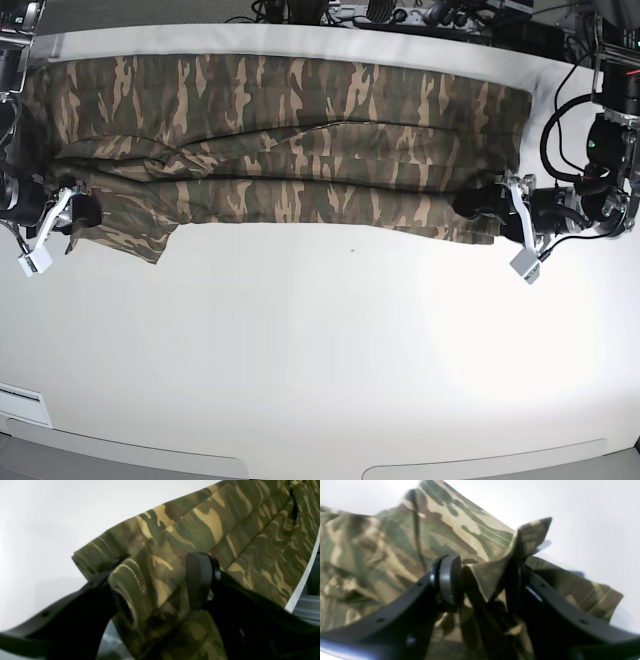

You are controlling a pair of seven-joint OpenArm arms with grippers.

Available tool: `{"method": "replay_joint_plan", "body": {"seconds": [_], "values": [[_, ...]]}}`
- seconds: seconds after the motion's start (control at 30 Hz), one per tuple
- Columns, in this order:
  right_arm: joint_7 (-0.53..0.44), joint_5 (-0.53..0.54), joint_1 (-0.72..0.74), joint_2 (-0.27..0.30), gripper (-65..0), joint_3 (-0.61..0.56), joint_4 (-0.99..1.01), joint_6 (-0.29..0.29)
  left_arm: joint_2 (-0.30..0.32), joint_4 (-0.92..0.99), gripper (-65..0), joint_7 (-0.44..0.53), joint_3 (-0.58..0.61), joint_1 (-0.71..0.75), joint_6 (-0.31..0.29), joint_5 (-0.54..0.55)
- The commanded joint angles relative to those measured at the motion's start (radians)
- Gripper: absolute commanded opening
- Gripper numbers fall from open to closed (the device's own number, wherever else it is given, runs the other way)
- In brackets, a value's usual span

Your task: Fold the T-shirt properly

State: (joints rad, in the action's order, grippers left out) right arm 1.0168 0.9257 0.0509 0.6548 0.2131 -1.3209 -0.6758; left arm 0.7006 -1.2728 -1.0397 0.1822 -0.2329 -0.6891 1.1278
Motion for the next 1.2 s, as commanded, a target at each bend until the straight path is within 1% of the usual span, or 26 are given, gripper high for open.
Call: {"method": "replay_joint_plan", "body": {"seconds": [0.0, 0.07, 0.1, 0.17, 0.23, 0.3, 0.43, 0.53, 0.7, 0.8, 0.93, 1.0, 1.17], "values": [[-0.038, -0.008, 0.021, 0.018, -45.6, 0.012, -0.011, -0.005, 0.014, -0.003, -29.4, -0.03, -0.001, -0.006, 0.006, -0.015], [-0.074, -0.045, 0.021, 0.011, -61.6, 0.012, -0.011, -0.005, 0.014, -0.003, -29.4, -0.03, -0.001, -0.006, 0.005, -0.014], [-0.085, -0.043, 0.021, 0.01, -65.0, 0.012, -0.011, -0.005, 0.014, -0.003, -29.4, -0.03, -0.001, -0.005, 0.005, -0.015], [-0.097, -0.01, 0.026, 0.01, -65.0, 0.012, -0.012, -0.013, 0.014, -0.003, -29.4, -0.03, -0.001, -0.006, 0.005, -0.016], [-0.087, 0.037, 0.032, 0.011, -65.0, 0.012, -0.014, -0.022, 0.014, -0.003, -29.4, -0.03, -0.001, -0.006, 0.005, -0.016], [-0.051, 0.097, 0.032, 0.011, -65.0, 0.012, -0.024, -0.022, 0.014, -0.003, -29.4, -0.03, -0.001, -0.005, 0.005, -0.016], [0.069, 0.203, 0.027, 0.011, -65.0, 0.012, -0.06, -0.022, 0.014, -0.003, -29.4, -0.03, -0.001, -0.006, 0.005, -0.016], [0.104, 0.258, 0.026, 0.014, -65.0, 0.012, -0.09, -0.022, 0.014, -0.003, -29.4, -0.03, -0.001, -0.006, 0.005, -0.016], [0.106, 0.261, 0.011, 0.019, -65.0, 0.012, -0.192, -0.022, 0.014, -0.003, -29.4, -0.03, -0.001, -0.005, 0.005, -0.016], [0.106, 0.28, -0.024, 0.029, -65.0, 0.012, -0.266, -0.022, 0.014, -0.003, -29.4, -0.031, -0.001, -0.005, 0.005, -0.017], [0.107, 0.278, -0.086, 0.03, -65.0, 0.012, -0.369, -0.022, 0.014, -0.003, -29.4, -0.03, -0.001, -0.006, 0.005, -0.016], [0.107, 0.259, -0.113, 0.03, -65.0, 0.012, -0.409, -0.022, 0.014, -0.002, -29.4, -0.03, -0.001, -0.005, 0.005, -0.016], [0.106, 0.165, -0.154, 0.031, -65.0, 0.012, -0.447, -0.022, 0.014, -0.002, -29.4, -0.03, -0.001, -0.006, 0.005, -0.016]]}}
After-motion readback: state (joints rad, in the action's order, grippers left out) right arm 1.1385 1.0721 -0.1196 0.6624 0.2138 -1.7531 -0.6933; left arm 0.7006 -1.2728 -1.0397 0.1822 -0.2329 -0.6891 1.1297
